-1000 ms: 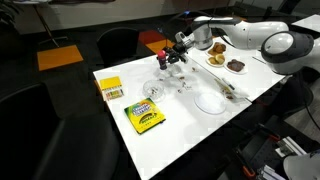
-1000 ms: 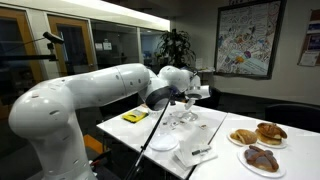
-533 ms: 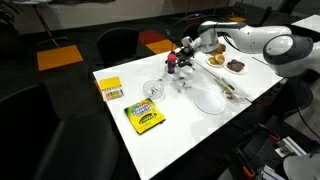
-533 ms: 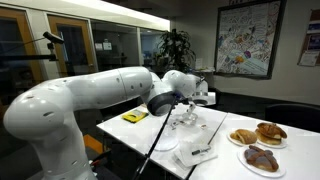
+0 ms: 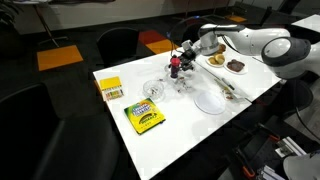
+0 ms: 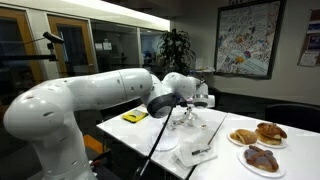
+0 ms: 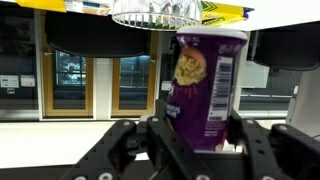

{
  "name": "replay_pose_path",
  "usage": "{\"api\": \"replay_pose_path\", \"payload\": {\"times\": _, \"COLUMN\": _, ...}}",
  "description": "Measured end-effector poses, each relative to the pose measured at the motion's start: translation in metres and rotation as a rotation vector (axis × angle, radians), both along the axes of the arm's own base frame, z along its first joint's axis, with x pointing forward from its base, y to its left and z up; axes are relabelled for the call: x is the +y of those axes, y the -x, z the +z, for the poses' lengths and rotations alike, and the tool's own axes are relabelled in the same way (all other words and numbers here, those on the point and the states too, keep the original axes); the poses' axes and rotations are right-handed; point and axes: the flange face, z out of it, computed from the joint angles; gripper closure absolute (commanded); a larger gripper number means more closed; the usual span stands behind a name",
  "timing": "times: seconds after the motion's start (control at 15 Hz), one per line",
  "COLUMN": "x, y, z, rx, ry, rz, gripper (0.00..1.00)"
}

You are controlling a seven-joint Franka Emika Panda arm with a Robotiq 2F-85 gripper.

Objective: Put the container with the red lid upright.

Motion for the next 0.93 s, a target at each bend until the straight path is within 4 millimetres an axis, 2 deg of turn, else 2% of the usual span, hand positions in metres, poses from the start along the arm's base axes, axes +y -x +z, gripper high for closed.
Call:
{"api": "replay_pose_path", "payload": {"times": 0.27, "x": 0.014, "y": 0.002, "z": -0.009, "rx": 0.021, "ry": 0.023, "rz": 0.032, "gripper": 0.71}}
{"api": "replay_pose_path", "payload": {"times": 0.67, "x": 0.042, "y": 0.018, "z": -0.032, "rx": 0.099, "ry": 0.021, "rz": 0.129, "gripper": 0.71}}
{"api": "replay_pose_path", "payload": {"times": 0.93, "x": 0.059, "y": 0.023, "z": -0.040, "rx": 0.124, "ry": 0.045, "rz": 0.179, "gripper": 0.71}}
